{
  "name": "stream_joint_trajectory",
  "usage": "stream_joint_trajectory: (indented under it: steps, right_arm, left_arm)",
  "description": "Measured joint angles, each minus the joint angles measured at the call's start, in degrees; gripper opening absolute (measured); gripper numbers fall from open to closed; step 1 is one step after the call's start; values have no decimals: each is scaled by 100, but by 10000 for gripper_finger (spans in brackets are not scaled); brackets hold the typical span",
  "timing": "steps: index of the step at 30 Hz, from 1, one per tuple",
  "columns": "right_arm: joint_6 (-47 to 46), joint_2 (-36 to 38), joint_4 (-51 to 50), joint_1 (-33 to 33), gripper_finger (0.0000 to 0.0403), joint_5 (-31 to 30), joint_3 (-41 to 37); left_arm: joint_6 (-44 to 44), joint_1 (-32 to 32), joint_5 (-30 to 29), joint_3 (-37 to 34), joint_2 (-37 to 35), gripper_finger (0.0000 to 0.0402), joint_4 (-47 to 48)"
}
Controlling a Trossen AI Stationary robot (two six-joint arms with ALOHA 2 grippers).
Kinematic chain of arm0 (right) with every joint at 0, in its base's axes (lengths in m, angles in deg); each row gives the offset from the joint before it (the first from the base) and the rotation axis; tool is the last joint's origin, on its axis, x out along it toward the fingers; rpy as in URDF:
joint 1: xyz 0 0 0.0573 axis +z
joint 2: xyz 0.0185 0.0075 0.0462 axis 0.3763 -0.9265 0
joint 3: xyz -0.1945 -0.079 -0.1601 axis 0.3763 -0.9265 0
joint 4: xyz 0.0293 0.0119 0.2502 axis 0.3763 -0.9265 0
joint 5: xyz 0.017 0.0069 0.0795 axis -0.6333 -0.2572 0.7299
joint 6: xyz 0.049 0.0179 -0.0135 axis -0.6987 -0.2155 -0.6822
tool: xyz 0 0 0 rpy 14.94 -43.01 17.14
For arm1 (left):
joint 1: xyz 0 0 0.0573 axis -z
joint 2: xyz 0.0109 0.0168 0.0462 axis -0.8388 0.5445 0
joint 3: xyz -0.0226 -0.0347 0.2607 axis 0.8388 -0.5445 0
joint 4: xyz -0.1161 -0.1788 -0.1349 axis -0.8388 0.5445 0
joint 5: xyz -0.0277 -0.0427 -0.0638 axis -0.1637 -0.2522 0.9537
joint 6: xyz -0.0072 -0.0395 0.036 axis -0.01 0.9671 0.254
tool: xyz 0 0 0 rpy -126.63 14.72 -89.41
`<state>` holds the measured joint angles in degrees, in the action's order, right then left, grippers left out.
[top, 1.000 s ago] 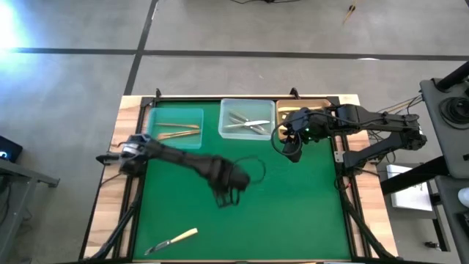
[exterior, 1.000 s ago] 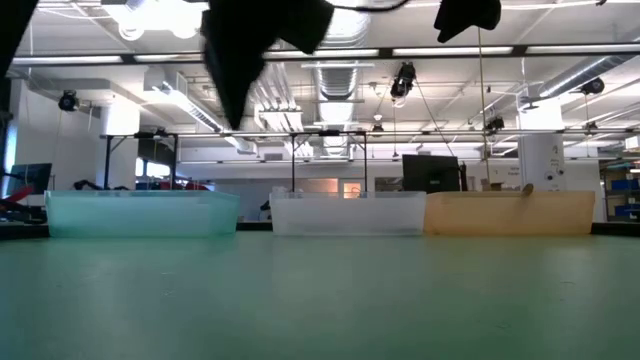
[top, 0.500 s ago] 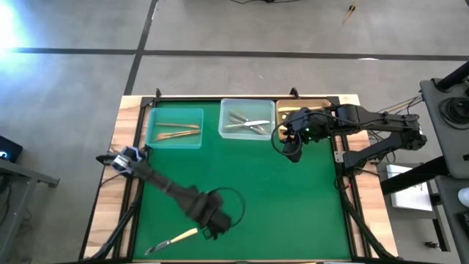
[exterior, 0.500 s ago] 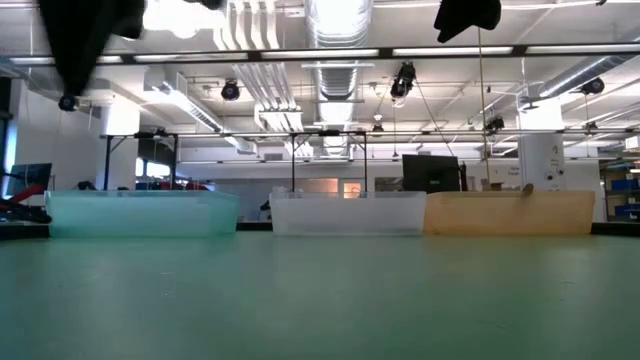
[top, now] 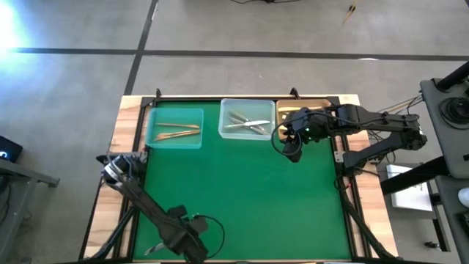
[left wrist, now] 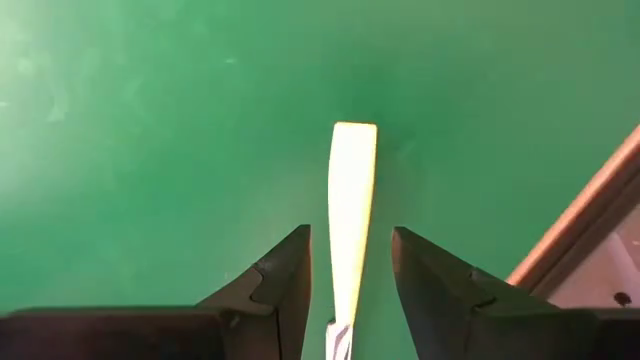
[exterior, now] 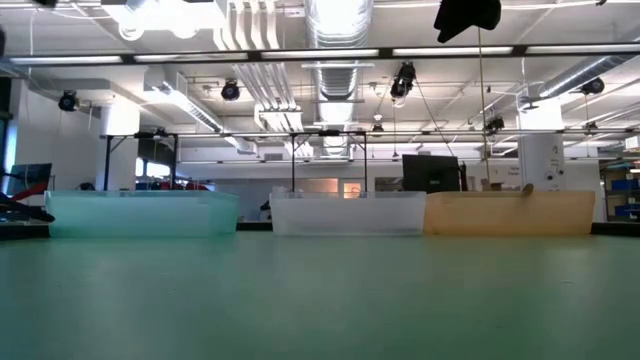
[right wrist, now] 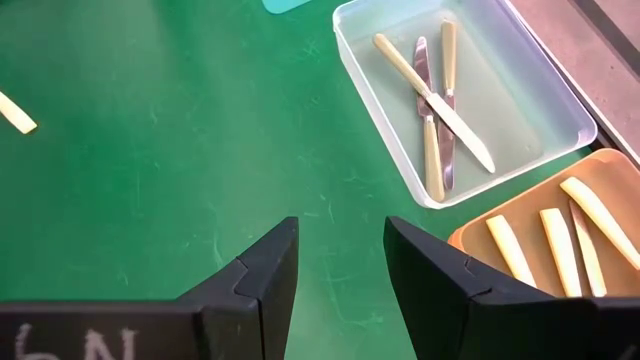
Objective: Sort silverware by color (type)
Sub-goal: Put the yellow knife into the orange bin
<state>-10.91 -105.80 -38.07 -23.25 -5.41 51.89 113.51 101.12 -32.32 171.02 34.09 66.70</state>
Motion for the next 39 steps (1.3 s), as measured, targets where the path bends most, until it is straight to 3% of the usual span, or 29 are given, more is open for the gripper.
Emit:
stream_joint_trajectory:
  steps: [9,21,26,28,34,39]
  right_arm:
    - [0,0,0,0,141,-2,0]
    - [0,0,-1,0,141,-1,0]
    - [0,0,0,-2,141,-1,0]
    - [0,0,0,0,141,0,0]
    - [0,0,0,-2,141,0,0]
    - [0,0,2,-2,141,0,0]
  left_arm:
    - [6,11,38,-818,2,122,-1251]
    - [-6,3,-99,-1441,-42,121,-1829]
    - [402,-16,-32,-1681,-44,88,-2000]
    - [465,-38,80,-1693,-46,60,-2002]
    - [370,-84,-100,-1587,-17,59,-1957]
    - [-296,-303,-571,-1281,-24,59,-1975]
